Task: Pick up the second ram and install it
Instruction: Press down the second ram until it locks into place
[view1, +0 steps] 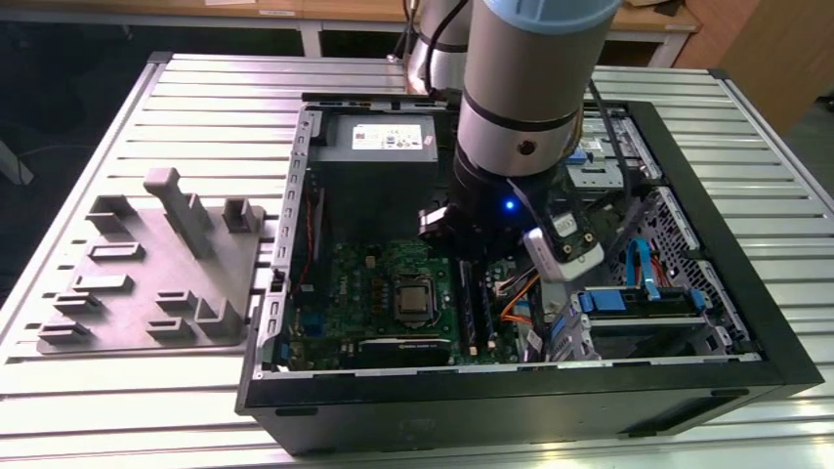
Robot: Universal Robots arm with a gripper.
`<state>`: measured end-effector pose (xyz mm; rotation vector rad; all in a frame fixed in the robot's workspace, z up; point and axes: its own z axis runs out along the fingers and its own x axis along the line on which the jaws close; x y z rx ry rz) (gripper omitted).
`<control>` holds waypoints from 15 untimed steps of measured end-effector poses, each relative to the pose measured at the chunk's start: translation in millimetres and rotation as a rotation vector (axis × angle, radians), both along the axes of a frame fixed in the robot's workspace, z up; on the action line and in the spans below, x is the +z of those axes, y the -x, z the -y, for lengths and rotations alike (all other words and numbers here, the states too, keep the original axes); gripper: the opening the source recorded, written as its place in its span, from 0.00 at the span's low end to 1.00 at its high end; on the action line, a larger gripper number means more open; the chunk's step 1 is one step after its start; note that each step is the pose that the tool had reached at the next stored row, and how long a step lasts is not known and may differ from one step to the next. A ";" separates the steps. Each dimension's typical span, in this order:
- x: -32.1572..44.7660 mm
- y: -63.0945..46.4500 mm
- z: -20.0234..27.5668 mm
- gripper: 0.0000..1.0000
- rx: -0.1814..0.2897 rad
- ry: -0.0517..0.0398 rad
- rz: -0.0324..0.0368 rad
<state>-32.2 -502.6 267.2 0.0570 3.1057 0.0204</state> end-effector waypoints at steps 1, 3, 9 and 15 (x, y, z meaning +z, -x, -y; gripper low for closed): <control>-0.8 0.0 1.5 0.10 0.000 0.0000 -0.0001; -2.5 0.0 4.8 0.10 0.000 -0.0002 -0.0006; -7.3 0.0 11.8 0.10 0.000 0.0008 -0.0033; -11.0 0.0 14.9 0.10 0.000 0.0009 -0.0041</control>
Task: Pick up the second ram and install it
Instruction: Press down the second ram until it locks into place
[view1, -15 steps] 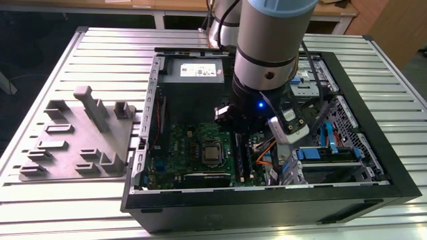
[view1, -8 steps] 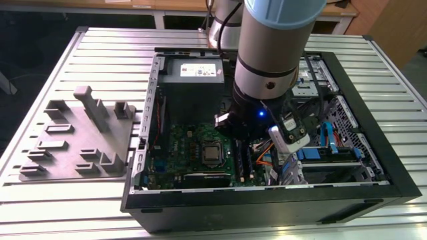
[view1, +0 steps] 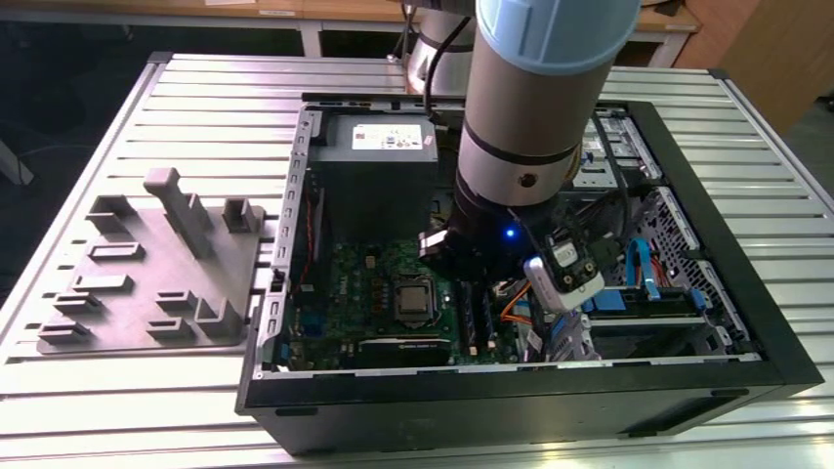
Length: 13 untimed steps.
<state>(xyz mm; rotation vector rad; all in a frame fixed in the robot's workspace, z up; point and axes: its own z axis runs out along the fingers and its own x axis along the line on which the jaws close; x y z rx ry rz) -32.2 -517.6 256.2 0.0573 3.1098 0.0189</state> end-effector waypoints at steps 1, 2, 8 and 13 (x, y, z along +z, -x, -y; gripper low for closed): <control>0.0 0.0 0.0 0.10 0.000 0.0000 0.0000; 0.0 -0.1 0.0 0.10 0.000 0.0000 0.0000; -7.1 0.0 1.8 0.10 0.000 0.0001 0.0000; -12.2 -0.1 2.4 0.10 0.000 0.0000 0.0000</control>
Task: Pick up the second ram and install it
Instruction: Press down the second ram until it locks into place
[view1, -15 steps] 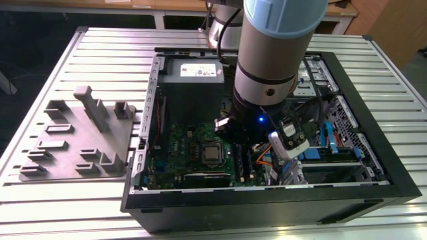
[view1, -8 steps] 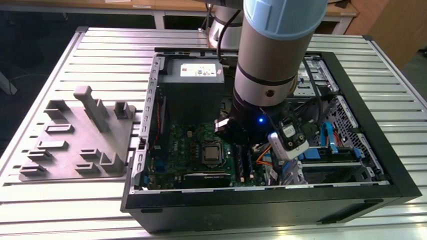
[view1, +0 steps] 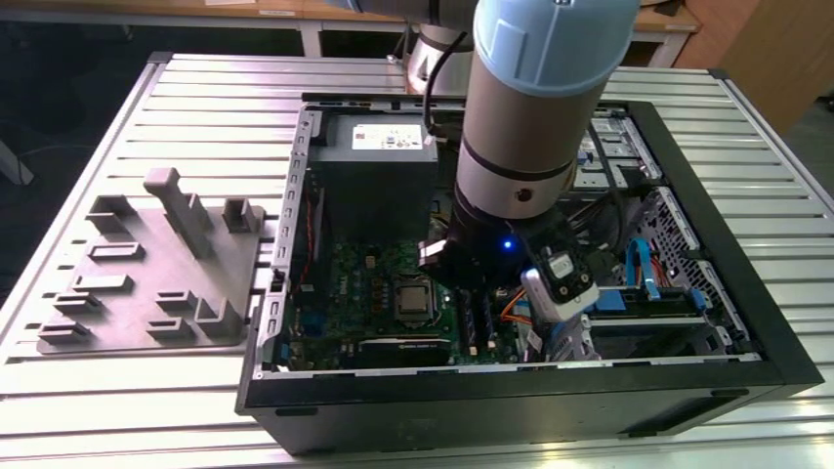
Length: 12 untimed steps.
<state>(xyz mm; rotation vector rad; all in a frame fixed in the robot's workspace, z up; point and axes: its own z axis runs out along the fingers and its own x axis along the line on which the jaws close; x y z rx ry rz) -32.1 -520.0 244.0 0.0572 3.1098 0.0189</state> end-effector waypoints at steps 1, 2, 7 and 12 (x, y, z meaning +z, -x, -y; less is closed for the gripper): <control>-1.2 0.0 0.0 0.10 0.000 0.0000 0.0000; -1.7 0.0 0.3 0.10 0.000 0.0000 0.0000; -3.7 0.0 4.3 0.10 0.000 -0.0003 0.0001; -9.9 0.0 4.8 0.10 0.000 0.0002 0.0000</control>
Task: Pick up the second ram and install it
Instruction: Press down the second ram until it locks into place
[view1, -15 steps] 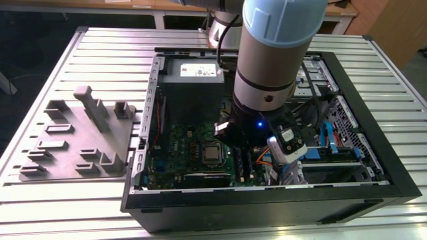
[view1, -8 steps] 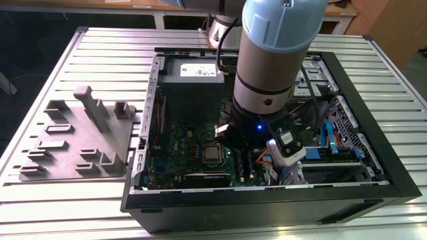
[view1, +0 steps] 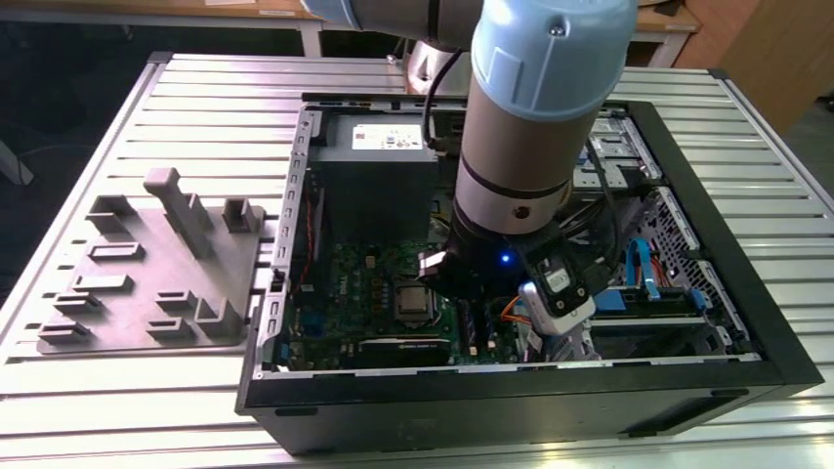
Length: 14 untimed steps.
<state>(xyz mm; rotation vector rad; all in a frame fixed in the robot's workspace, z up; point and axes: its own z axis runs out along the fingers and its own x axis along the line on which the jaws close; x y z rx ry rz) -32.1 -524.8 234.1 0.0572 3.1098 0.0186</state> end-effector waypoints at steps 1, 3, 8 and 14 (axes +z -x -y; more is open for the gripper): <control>0.0 0.0 0.0 0.10 0.000 0.0004 0.0000; -0.6 0.0 0.2 0.10 0.000 0.0006 0.0001; -3.6 0.0 0.7 0.10 0.000 0.0012 0.0000; -7.4 0.0 1.1 0.10 0.000 0.0013 0.0000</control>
